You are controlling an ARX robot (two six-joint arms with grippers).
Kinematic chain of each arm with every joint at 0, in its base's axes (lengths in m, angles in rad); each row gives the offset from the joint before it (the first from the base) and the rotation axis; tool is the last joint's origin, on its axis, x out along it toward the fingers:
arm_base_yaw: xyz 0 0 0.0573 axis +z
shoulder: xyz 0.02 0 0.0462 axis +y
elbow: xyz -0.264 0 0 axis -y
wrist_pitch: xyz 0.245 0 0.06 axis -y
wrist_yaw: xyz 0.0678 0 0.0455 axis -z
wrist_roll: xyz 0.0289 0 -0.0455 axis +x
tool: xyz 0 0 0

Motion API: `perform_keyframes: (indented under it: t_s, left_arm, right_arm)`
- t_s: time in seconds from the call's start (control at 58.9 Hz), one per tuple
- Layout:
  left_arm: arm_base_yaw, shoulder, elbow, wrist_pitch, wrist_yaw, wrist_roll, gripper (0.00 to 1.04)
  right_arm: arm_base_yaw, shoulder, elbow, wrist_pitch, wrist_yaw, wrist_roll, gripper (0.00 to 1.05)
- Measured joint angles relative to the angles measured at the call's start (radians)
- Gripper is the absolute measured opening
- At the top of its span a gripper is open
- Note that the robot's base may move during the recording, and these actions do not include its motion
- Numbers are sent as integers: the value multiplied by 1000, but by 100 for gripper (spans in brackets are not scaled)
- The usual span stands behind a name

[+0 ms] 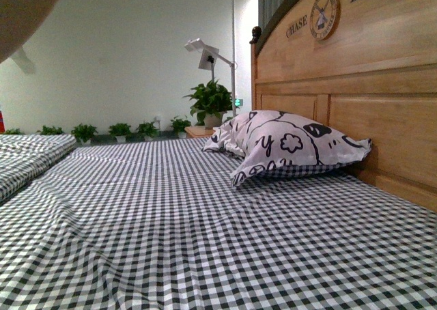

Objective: Clean up trash

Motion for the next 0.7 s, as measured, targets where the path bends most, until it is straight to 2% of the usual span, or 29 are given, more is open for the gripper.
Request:
perform_keyframes:
  t_s: [0.696]
  left_arm:
    - [0, 0, 0, 0, 0, 0, 28]
  right_arm:
    - [0, 0, 0, 0, 0, 0, 20]
